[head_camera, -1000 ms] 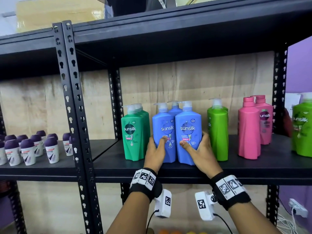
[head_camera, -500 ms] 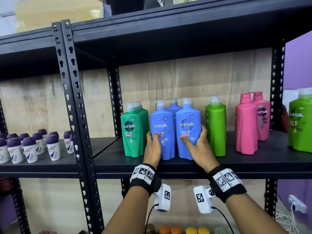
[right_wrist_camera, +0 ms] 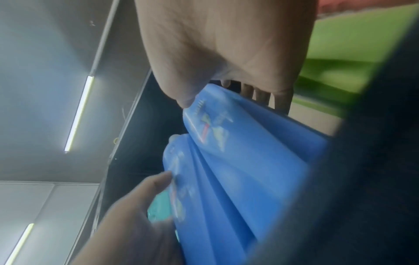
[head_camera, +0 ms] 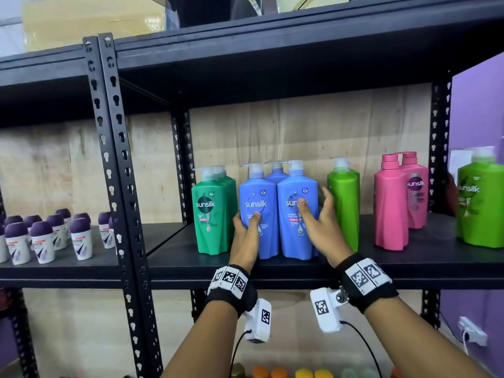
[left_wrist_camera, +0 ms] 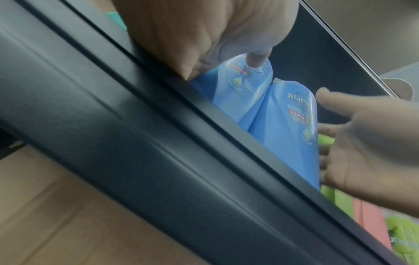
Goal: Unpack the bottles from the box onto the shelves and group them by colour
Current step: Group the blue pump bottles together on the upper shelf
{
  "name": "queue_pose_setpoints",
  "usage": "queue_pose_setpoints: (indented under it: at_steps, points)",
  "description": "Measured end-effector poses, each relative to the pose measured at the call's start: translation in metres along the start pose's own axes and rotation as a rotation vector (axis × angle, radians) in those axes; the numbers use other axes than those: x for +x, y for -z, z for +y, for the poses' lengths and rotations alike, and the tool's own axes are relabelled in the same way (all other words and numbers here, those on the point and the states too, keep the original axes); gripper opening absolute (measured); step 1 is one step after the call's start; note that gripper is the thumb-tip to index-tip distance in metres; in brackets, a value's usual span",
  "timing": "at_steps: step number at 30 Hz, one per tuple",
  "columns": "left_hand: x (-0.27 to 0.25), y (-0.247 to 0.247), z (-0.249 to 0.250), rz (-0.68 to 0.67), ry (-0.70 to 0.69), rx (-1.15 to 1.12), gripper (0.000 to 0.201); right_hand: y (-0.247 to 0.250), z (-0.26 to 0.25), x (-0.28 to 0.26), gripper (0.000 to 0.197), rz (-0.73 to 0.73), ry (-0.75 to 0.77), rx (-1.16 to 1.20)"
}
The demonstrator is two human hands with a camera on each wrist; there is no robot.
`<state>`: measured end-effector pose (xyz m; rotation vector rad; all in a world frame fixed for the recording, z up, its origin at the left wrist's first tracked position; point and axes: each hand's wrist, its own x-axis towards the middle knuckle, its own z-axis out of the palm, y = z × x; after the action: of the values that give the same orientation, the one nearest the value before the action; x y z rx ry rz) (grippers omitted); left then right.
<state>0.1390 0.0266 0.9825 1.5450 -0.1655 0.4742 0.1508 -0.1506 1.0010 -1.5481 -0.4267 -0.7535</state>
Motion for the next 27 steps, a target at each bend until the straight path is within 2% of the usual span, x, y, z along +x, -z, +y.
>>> queue_pose_setpoints:
  at_steps: [4, 10, 14, 17, 20, 27]
  points:
    - [0.0, -0.001, -0.001, 0.014, -0.051, 0.019, 0.075, 0.003, -0.034, 0.037, 0.054, -0.01, 0.109, -0.146]
    - [-0.002, 0.0, -0.002, 0.024, -0.052, 0.033, 0.076, 0.001, -0.07, 0.082, 0.023, -0.206, 0.059, -0.37]
    - [-0.004, 0.0, 0.0, 0.026, -0.049, 0.069, 0.075, 0.001, -0.067, 0.09, 0.018, -0.322, 0.029, -0.195]
    - [-0.006, -0.001, 0.002, 0.048, -0.056, 0.119, 0.065, 0.005, -0.065, 0.092, 0.016, -0.383, 0.006, -0.05]
    - [-0.004, -0.001, -0.002, 0.053, -0.069, 0.134, 0.056, 0.005, -0.064, 0.091, 0.011, -0.408, 0.006, -0.03]
    - [-0.005, -0.002, -0.001, 0.055, -0.077, 0.111, 0.076, 0.004, -0.059, 0.091, 0.012, -0.392, 0.04, -0.048]
